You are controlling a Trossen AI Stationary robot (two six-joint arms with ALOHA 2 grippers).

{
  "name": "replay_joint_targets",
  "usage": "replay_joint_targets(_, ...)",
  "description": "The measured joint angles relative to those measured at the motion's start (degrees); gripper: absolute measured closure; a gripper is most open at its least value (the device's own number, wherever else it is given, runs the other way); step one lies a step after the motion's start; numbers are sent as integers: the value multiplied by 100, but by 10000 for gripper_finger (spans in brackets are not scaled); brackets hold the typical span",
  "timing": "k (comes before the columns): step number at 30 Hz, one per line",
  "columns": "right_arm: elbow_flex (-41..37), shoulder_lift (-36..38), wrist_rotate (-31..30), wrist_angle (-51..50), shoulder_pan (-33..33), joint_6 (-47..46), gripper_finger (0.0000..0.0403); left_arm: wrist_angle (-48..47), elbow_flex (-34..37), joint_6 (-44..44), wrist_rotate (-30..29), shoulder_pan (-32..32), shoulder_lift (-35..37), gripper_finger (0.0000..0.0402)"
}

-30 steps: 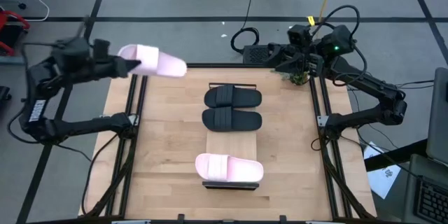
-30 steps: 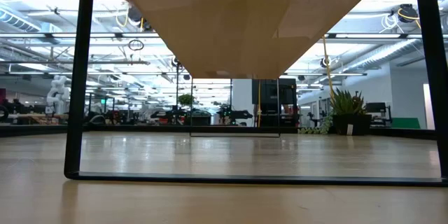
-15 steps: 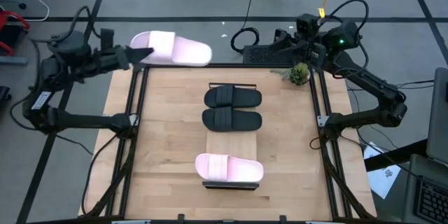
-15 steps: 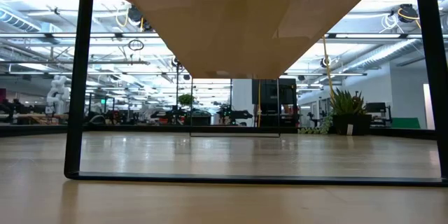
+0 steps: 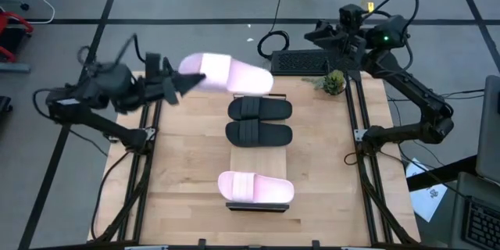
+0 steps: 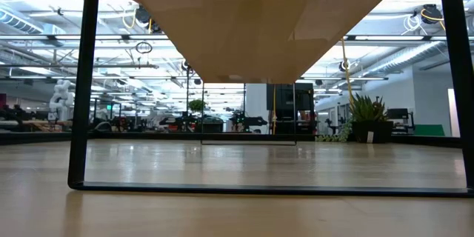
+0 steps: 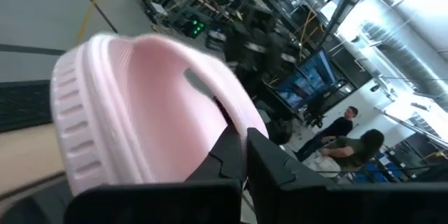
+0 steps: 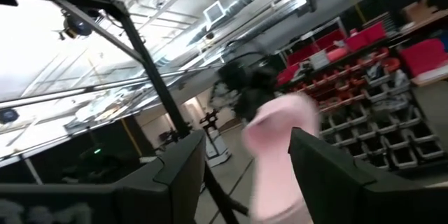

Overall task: Pick and place slides into the shelf
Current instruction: Put the pink slide on the shelf

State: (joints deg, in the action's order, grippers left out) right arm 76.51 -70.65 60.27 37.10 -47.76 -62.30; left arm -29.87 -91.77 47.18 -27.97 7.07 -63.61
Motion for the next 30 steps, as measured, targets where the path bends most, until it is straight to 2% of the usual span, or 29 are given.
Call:
replay_joint_targets(8,0,2,2,70,-503,-270,206,778,0,231,-2427,1896,-723,401)
replay_joint_targets(16,0,3,33,207,-852,-600,206,1949,0,565,-3949,3094,-1694,401)
replay_joint_targets(21,0,2,210,216,-882,-627,206,2277,0,848,-4446,3507,-2131,401)
replay_joint_targets(26,0,3,298,223,-882,-740,206,2190,0,1292,-4399,3571,-2448,401)
replay_joint_targets(30,0,4,296,284,-882,-754,206,1723,0,1782,-4338,3587,-2465,401)
